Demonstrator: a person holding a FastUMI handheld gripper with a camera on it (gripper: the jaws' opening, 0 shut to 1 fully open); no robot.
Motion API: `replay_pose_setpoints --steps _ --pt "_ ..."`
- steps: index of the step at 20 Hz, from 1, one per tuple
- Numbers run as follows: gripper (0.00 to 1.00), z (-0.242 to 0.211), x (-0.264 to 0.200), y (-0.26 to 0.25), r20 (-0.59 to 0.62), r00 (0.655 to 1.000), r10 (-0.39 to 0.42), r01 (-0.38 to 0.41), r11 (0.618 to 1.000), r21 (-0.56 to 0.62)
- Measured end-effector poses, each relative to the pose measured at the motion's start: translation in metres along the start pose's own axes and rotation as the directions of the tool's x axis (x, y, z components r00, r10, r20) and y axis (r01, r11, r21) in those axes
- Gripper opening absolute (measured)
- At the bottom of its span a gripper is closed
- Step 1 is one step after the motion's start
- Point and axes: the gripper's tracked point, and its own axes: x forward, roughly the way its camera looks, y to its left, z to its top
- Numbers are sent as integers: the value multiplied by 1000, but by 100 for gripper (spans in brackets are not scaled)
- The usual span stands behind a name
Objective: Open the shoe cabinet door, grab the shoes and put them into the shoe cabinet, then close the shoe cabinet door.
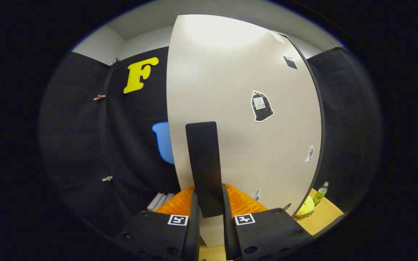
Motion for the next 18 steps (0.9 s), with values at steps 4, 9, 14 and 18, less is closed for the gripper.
replay_pose_setpoints --steps 4,9,14,18 --pt "31 0 -25 -11 -20 999 36 -36 999 -14" --pt "31 1 -58 -30 -45 996 83 -85 995 -46" --pt "31 3 -88 -53 -53 993 102 -105 993 -60" --pt "31 5 -110 -81 -52 994 93 -96 994 -48"
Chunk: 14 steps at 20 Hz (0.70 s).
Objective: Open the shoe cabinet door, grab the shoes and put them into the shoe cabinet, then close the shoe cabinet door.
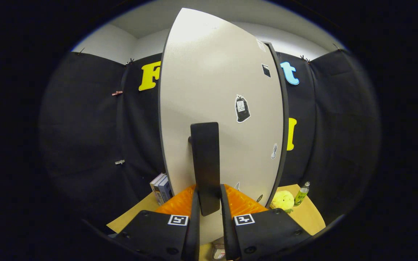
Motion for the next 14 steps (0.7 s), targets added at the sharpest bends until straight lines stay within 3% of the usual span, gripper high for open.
replay_pose_setpoints --steps 9,14 --pt "30 3 -32 -50 27 994 -107 107 994 -12" --pt "30 0 -53 -81 29 971 -236 235 972 22"
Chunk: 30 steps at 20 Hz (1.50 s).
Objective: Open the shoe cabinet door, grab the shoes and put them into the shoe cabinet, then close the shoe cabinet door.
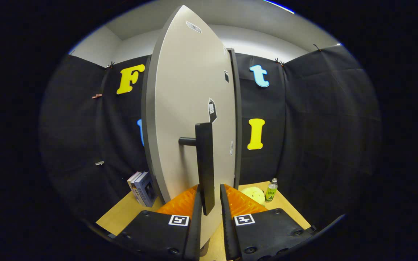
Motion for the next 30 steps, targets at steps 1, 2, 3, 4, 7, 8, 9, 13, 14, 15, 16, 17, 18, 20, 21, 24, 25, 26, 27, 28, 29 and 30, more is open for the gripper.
replay_pose_setpoints --steps 1,2,3,4,7,8,9,13,14,15,16,17,18,20,21,24,25,26,27,28,29,30 --pt "30 1 -6 -8 4 999 -38 38 999 10" --pt "30 2 -14 -18 10 997 -83 83 997 13" --pt "30 4 -25 -29 25 990 -136 135 991 13" --pt "30 8 -36 -37 48 983 -178 177 984 20" --pt "30 11 -58 -47 82 962 -260 258 966 37" --pt "30 7 -61 -48 74 958 -278 276 960 36" --pt "30 2 -65 -49 61 953 -295 293 955 37" --pt "30 -6 -69 -46 30 944 -329 327 943 61" --pt "30 -9 -68 -45 24 944 -330 328 942 66" --pt "30 -14 -68 -42 14 945 -327 325 943 71" --pt "30 -20 -69 -36 3 947 -321 320 944 78" --pt "30 -27 -67 -22 -13 950 -313 313 946 83" --pt "30 -35 -61 -11 -31 954 -299 301 950 86" --pt "30 -53 -46 6 -76 960 -268 274 958 86" --pt "30 -61 -40 12 -96 963 -252 260 962 88" --pt "30 -89 -22 29 -158 966 -205 221 971 90" --pt "30 -101 -16 36 -184 964 -190 209 974 87" --pt "30 -111 -11 40 -210 961 -178 200 976 85" --pt "30 -122 -6 46 -234 959 -160 184 979 85" --pt "30 -135 0 52 -261 955 -140 167 983 82" --pt "30 -147 3 55 -285 950 -128 155 985 77" --pt "30 -160 6 59 -314 943 -113 143 987 76"
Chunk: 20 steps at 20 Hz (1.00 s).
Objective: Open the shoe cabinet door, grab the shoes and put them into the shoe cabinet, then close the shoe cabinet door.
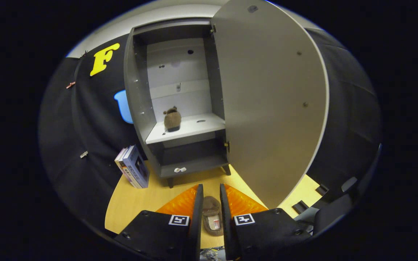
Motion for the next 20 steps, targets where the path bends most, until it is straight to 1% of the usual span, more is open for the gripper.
replay_pose_setpoints --steps 4,6,8,13,17,20 --pt "30 -52 31 1 -121 993 10 -8 1000 12" --pt "30 -81 46 2 -183 983 16 -18 1000 -9" --pt "30 -111 57 1 -245 969 18 -26 999 -28" --pt "30 -181 93 2 -370 928 35 -50 998 -31" --pt "30 -223 121 4 -435 899 48 -72 997 -39" --pt "30 -246 138 3 -477 878 51 -80 996 -39"
